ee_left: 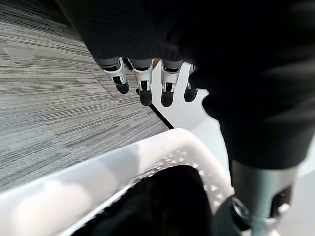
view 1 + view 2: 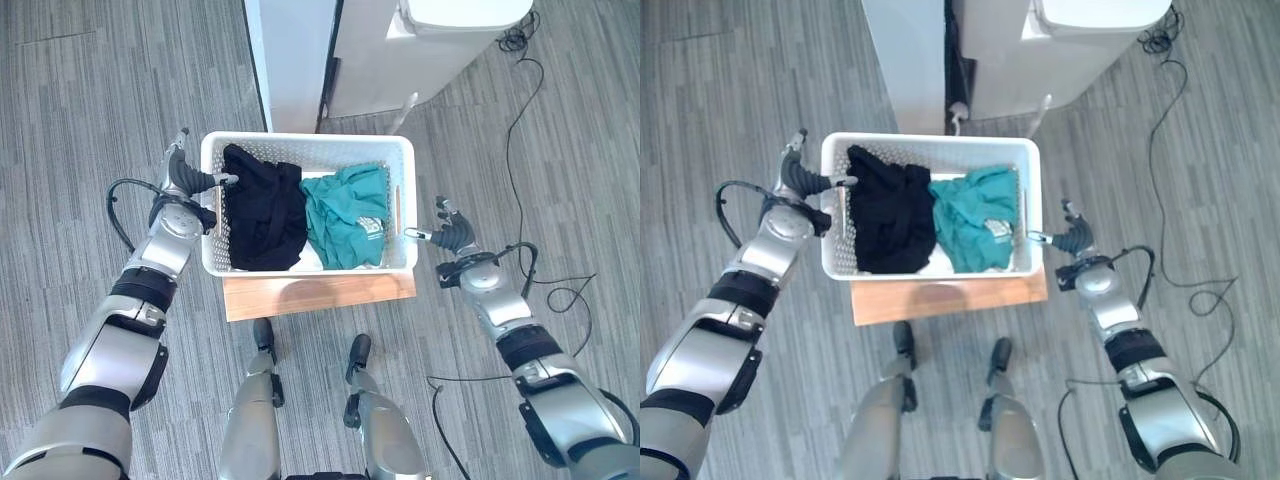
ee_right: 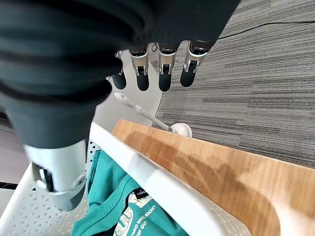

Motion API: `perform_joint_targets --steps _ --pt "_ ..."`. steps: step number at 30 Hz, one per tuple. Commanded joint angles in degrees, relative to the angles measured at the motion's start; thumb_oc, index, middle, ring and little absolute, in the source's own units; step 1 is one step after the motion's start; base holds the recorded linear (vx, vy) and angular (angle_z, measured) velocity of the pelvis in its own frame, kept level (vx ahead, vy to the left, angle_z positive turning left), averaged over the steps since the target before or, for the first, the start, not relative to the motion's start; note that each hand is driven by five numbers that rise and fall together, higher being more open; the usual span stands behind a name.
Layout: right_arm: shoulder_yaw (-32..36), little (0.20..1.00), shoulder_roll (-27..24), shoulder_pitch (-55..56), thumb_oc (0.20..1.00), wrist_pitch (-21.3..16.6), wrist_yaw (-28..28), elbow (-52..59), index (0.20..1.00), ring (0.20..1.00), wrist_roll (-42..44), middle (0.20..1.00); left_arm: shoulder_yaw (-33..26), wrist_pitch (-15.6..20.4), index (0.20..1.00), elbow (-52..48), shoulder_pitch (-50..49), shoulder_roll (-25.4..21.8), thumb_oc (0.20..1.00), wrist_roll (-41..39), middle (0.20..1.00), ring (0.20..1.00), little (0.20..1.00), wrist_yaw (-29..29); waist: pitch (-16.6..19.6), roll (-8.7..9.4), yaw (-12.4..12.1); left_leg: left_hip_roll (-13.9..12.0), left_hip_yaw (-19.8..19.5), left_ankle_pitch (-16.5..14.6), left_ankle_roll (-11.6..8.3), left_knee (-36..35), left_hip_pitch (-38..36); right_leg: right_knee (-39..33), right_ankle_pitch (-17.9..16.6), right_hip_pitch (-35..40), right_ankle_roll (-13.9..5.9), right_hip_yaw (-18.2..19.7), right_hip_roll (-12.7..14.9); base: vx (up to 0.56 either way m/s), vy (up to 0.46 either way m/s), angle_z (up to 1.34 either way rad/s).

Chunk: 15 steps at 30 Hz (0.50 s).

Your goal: Grab the laundry basket,head to the washer,open it,put in the laundry and shut it.

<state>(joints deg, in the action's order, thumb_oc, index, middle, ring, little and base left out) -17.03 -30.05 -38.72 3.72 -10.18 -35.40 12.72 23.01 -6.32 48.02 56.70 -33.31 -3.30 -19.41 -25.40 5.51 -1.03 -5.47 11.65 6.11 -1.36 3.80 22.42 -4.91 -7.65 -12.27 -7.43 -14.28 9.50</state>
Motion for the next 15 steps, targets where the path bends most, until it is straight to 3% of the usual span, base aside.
perform_joint_targets --steps 1,6,9,15 --pt "1.1 1.0 -4.6 -3.7 1.0 -1.3 -2.0 1.7 1.0 1.0 1.4 1.0 1.2 0.3 1.0 2.6 6.3 -0.6 1.0 2.8 1.0 1.0 1.0 0.2 0.0 -0.21 -2.2 0.4 -5.9 -5.4 -1.54 5.4 1.5 5.2 2.0 -1.4 -2.5 0.7 2.7 0.0 0.0 0.0" --pt "-1.3 1.0 -5.3 -8.4 1.0 -0.2 -1.7 0.0 1.0 1.0 2.4 1.0 3.4 0.0 1.0 7.0 7.1 0.9 1.0 -1.9 1.0 1.0 1.0 3.5 -1.4 -0.49 -2.6 0.2 -6.2 -4.7 -1.61 5.3 2.2 5.1 1.8 -1.9 -2.42 0.5 2.5 0.0 -0.001 0.01" --pt "-4.6 1.0 -5.3 -13.7 1.0 0.6 -1.5 -1.7 1.0 1.0 3.8 1.0 5.4 0.3 1.0 15.8 8.5 4.2 1.0 -8.2 1.0 1.0 1.0 6.3 -2.4 -0.27 -2.6 0.1 -6.5 -4.0 -1.82 5.3 3.3 4.8 1.3 -2.7 -2.36 0.2 2.3 0.0 -0.002 0.01" --pt "-6.7 1.0 -5.1 -15.4 1.0 0.2 -1.3 -3.1 1.0 1.0 5.5 1.0 7.3 0.7 1.0 21.0 11.8 4.9 1.0 -10.1 1.0 1.0 1.0 6.9 -3.2 0.18 -2.5 -0.1 -6.8 -3.7 -2.03 5.5 4.0 4.5 0.9 -2.9 -2.36 0.0 1.9 0.0 -0.002 0.01"
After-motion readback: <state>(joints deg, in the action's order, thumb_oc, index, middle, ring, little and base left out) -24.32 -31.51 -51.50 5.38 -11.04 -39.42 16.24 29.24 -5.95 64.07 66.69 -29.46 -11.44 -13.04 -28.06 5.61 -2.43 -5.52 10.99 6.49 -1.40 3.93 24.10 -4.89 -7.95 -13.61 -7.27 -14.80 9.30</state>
